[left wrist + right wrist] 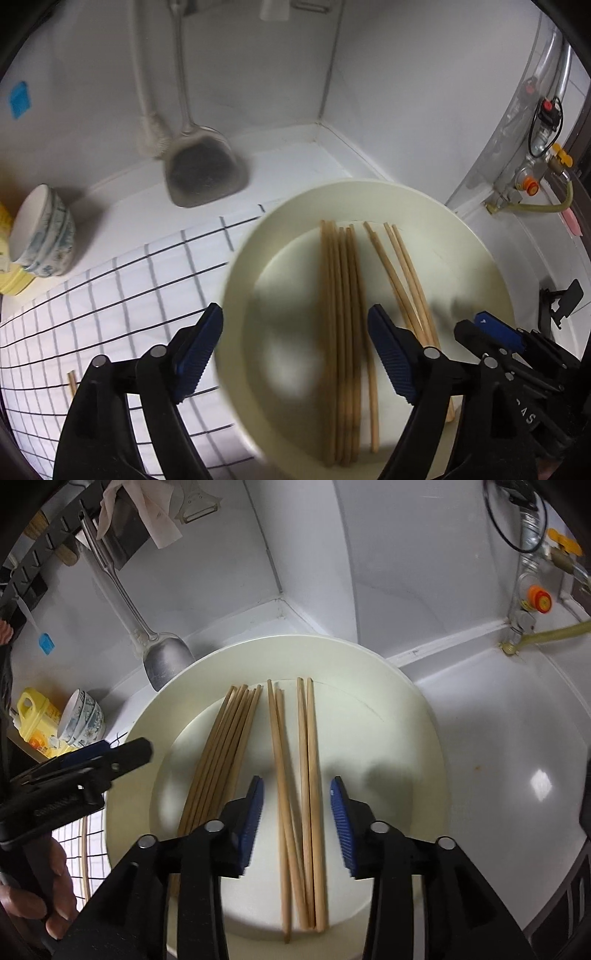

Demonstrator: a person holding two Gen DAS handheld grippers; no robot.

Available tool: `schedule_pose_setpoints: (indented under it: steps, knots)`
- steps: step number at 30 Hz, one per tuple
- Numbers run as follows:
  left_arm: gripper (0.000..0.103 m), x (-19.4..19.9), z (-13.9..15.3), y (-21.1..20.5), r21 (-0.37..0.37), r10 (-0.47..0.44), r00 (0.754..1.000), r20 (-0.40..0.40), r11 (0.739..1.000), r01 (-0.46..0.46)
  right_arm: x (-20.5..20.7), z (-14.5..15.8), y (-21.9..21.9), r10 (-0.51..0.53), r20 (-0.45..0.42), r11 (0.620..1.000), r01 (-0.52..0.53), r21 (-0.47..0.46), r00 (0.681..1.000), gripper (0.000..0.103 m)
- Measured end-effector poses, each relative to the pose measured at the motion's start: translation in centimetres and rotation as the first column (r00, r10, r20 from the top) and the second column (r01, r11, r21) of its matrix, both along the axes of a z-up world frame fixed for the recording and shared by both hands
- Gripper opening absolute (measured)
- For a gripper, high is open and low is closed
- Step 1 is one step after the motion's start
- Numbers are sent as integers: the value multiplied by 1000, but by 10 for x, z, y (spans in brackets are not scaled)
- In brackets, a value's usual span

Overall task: Organize utensils
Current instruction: 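Open the right tool to release the chopstick into the basin, then move the open right tool back to the last chopsticks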

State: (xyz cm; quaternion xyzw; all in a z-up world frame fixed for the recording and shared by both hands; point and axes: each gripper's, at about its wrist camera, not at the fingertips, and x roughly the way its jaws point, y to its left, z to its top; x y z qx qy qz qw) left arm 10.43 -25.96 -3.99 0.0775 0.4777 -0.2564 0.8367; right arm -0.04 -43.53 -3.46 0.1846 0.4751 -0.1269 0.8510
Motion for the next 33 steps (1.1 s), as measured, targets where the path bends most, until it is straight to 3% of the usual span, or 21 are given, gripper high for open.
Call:
schedule_pose_setpoints:
  steps: [5,20,33]
  knots:
    - [89,-11,11,24,7,17,1000,3,1000,-17,-14,8,18,1,18,1000,-1,-6,1000,44]
    - [96,-46,34,128,35,55,996,75,998,-58,-33,40,117,69,36,997,-68,-21,997,63]
    - [96,-61,28,226,30,151,987,50,988,-152,-40,48,206,145,26,989,-144,-29,989,68]
